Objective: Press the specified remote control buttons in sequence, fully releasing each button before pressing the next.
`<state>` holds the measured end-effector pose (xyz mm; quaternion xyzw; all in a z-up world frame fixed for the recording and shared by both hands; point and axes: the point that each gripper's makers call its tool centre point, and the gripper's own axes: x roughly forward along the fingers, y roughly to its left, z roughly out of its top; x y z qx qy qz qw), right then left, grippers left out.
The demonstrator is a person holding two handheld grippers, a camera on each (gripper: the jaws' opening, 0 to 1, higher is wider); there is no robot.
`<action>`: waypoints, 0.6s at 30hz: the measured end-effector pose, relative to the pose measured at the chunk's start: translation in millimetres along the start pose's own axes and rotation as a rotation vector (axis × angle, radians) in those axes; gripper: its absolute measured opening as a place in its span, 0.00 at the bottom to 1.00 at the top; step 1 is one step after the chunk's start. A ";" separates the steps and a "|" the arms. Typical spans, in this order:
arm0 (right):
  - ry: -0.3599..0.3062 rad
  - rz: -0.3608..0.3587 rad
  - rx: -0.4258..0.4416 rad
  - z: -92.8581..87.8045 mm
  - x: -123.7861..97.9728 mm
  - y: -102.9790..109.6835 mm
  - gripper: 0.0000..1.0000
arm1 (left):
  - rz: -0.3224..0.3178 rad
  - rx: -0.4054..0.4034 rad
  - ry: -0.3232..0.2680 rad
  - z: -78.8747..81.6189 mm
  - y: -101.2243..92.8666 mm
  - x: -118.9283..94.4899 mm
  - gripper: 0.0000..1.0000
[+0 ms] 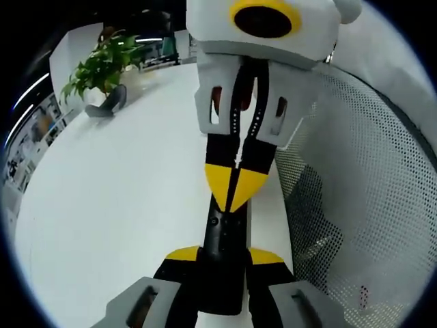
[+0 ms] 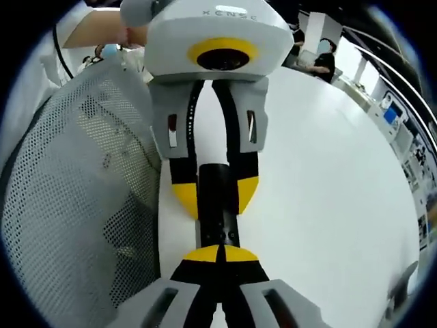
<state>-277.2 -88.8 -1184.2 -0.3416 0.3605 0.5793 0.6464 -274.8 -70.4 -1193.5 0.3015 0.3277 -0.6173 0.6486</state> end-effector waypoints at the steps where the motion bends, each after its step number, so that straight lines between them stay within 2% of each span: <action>1: -0.004 0.001 0.003 -0.3 -0.2 0.0 0.00 | -0.001 0.002 0.001 0.0 0.0 0.0 0.24; 3: -0.040 0.006 0.062 -0.2 -0.9 -0.2 0.00 | -0.002 0.003 0.002 0.1 0.1 -0.1 0.24; 9: -0.113 0.030 0.111 -0.7 -3.6 -1.7 0.00 | -0.002 -0.001 -0.008 -0.1 0.6 -0.5 0.24; 12: -0.114 0.042 0.123 0.3 -3.3 -0.5 0.00 | 0.002 -0.008 -0.013 0.0 1.0 -0.4 0.24; 18: -0.074 0.032 0.100 -4.5 -5.3 0.4 0.00 | 0.009 -0.022 -0.021 0.0 1.2 -0.5 0.24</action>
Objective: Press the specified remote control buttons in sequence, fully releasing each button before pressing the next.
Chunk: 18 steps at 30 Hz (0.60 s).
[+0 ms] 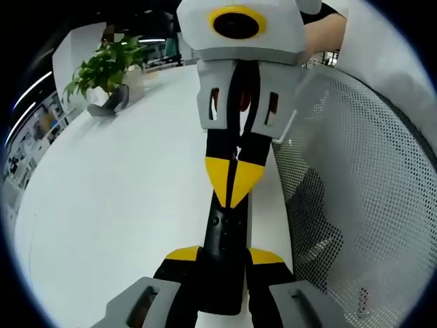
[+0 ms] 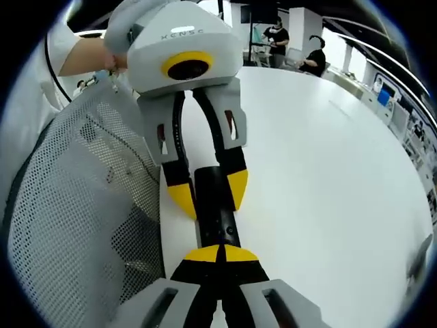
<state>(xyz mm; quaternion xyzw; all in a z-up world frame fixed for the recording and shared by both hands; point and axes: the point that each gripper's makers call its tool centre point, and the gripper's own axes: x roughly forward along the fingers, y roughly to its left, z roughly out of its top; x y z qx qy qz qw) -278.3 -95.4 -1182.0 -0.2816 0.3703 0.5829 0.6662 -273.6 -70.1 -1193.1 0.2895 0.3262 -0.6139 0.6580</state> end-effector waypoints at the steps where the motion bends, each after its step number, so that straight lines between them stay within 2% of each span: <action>1: 0.002 0.000 0.001 -0.5 -0.3 0.0 0.00 | 0.000 -0.001 0.000 0.0 0.0 0.1 0.24; 5: 0.022 0.000 0.005 -5.3 -3.2 0.8 0.00 | 0.005 -0.004 -0.007 -0.1 -0.1 0.2 0.24; 7: 0.041 -0.008 -0.022 -5.0 -2.2 1.6 0.00 | 0.008 -0.007 -0.012 -0.1 -0.1 0.2 0.24; 12: 0.174 -0.028 -0.153 -5.6 0.5 1.8 0.00 | 0.012 -0.002 -0.023 0.4 -0.5 0.1 0.25; 15: 0.189 -0.013 -0.122 -4.4 1.9 -0.2 0.00 | 0.015 -0.002 -0.023 0.7 -0.7 0.1 0.25; 16: 0.176 0.002 -0.080 -5.1 1.3 -0.2 0.00 | 0.015 -0.003 -0.026 0.6 -0.7 -0.1 0.25; 18: 0.144 0.008 -0.055 -5.6 0.0 -1.2 0.00 | 0.016 -0.006 -0.031 0.7 -0.7 -0.3 0.25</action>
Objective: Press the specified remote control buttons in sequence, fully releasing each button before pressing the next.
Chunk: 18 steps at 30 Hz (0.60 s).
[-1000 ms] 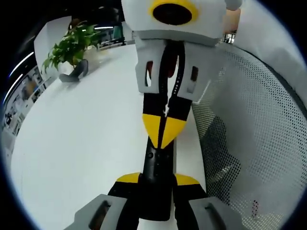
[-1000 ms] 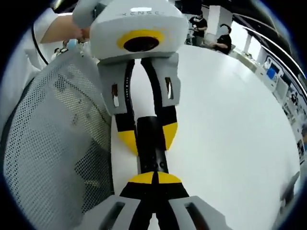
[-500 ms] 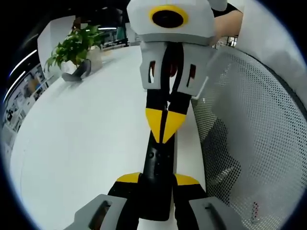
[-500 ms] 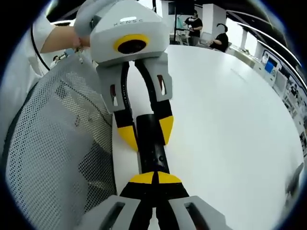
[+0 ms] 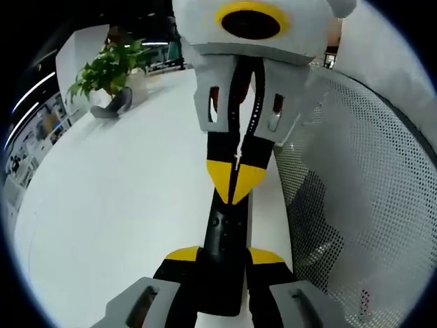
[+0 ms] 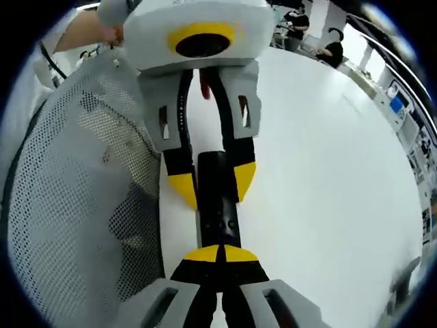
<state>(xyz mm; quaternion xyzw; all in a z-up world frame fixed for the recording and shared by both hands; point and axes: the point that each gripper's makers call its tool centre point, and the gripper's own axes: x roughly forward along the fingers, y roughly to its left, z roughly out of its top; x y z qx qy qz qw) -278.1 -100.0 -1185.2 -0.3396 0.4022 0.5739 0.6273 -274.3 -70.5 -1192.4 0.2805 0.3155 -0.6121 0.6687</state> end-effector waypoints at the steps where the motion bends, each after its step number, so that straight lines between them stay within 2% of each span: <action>1: -0.028 0.001 -0.013 -0.3 -0.7 0.4 0.00 | 0.001 -0.001 -0.002 -0.1 0.0 0.2 0.25; 2: -0.051 0.000 -0.007 0.0 -0.8 0.6 0.00 | 0.001 -0.001 -0.004 -0.1 0.0 0.1 0.25; 5: -0.093 0.004 -0.062 -0.3 -1.8 1.9 0.00 | 0.000 -0.003 -0.009 0.2 0.0 -0.1 0.25; 10: -0.119 0.002 -0.042 -0.1 -2.7 1.7 0.00 | 0.006 -0.013 -0.007 0.4 -0.1 0.0 0.25; 12: -0.134 -0.001 0.013 0.7 -2.9 1.0 0.00 | 0.010 -0.016 -0.002 0.3 0.0 0.1 0.25; 18: -0.105 -0.005 0.022 -0.2 -3.6 0.5 0.00 | 0.019 -0.024 0.022 0.2 0.0 0.7 0.24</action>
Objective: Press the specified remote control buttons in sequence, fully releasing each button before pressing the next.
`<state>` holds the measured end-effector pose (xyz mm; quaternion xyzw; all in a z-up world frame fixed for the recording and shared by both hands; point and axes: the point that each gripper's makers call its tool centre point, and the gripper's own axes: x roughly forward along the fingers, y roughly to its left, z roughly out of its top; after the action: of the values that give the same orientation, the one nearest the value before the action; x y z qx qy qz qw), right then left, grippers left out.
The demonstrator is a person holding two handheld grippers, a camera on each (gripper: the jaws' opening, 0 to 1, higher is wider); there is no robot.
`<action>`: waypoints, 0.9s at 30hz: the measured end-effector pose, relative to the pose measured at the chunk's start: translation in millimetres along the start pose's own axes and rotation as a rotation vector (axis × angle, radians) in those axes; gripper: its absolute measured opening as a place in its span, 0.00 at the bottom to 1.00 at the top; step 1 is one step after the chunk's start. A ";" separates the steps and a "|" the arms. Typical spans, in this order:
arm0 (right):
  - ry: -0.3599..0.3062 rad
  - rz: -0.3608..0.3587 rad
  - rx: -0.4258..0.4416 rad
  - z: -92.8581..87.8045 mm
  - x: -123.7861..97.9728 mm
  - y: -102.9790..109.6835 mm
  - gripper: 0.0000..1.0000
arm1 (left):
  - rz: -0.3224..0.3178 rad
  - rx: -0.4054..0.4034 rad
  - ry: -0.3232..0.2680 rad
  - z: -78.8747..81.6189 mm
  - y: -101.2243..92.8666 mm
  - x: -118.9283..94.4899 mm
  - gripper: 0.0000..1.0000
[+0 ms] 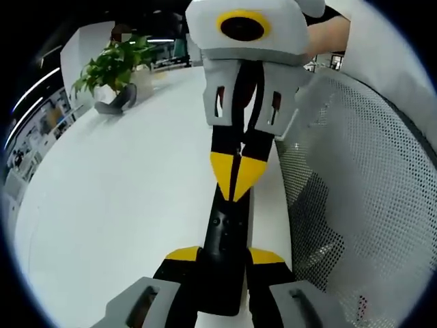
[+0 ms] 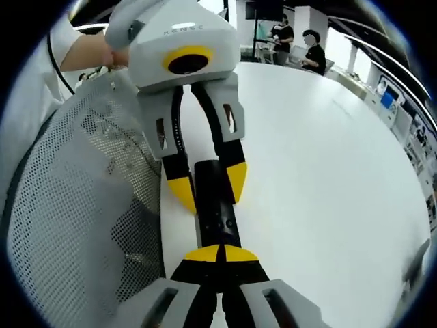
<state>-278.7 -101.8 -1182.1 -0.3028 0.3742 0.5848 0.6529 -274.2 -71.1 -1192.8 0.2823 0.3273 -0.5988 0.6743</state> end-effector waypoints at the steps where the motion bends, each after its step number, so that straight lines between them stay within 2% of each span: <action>1: 0.002 -0.001 0.002 -0.5 -0.5 -0.3 0.00 | -0.002 0.002 -0.001 -0.1 0.0 0.0 0.24; 9: 0.036 -0.028 -0.008 -11.8 -7.3 -1.8 0.00 | -0.014 0.014 -0.006 0.2 -0.4 0.2 0.24; 13: 0.041 -0.035 -0.025 -11.0 -6.1 -2.2 0.00 | -0.013 0.014 -0.008 0.2 -0.6 0.2 0.24; 17: 0.080 -0.055 -0.106 -10.2 -4.8 -2.4 0.00 | -0.019 0.028 -0.004 0.4 -1.1 0.4 0.24; 20: 0.090 -0.067 -0.134 -8.5 -2.4 -1.9 0.00 | -0.023 0.034 0.003 0.5 -1.4 0.6 0.24; 22: 0.086 -0.063 -0.122 -9.5 -3.4 -3.1 0.00 | -0.023 0.035 0.005 0.4 -1.4 0.6 0.24; 27: 0.002 -0.059 0.005 -8.3 -4.6 -4.5 0.00 | -0.023 0.033 0.008 0.3 -1.3 1.0 0.24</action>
<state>-275.5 -111.7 -1182.9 -0.3126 0.3675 0.5640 0.6702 -275.4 -72.1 -1193.3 0.2920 0.3232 -0.6106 0.6614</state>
